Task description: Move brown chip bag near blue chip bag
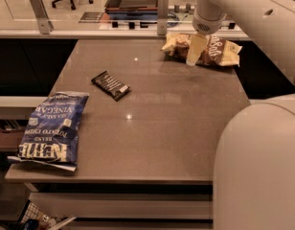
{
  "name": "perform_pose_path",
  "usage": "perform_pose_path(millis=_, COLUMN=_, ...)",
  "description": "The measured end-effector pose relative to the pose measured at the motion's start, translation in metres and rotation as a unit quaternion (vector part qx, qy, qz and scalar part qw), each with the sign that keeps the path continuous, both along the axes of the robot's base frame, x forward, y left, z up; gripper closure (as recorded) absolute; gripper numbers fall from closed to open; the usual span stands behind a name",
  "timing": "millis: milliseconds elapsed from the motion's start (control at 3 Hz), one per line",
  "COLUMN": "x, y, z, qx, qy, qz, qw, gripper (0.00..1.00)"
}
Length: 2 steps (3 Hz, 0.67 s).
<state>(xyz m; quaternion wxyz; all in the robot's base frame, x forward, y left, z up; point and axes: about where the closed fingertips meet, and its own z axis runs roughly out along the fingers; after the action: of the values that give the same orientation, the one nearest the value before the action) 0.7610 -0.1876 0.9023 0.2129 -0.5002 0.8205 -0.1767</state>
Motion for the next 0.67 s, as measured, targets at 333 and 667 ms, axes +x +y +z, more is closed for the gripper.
perform_pose_path(millis=333, x=0.018, y=-0.009, z=-0.015, qx=0.047, qy=0.000, qz=-0.019, qw=0.9987, gripper=0.00)
perform_pose_path(millis=667, x=0.030, y=-0.020, z=-0.021, qx=0.079, qy=-0.007, qz=-0.046, qw=0.9958, gripper=0.00)
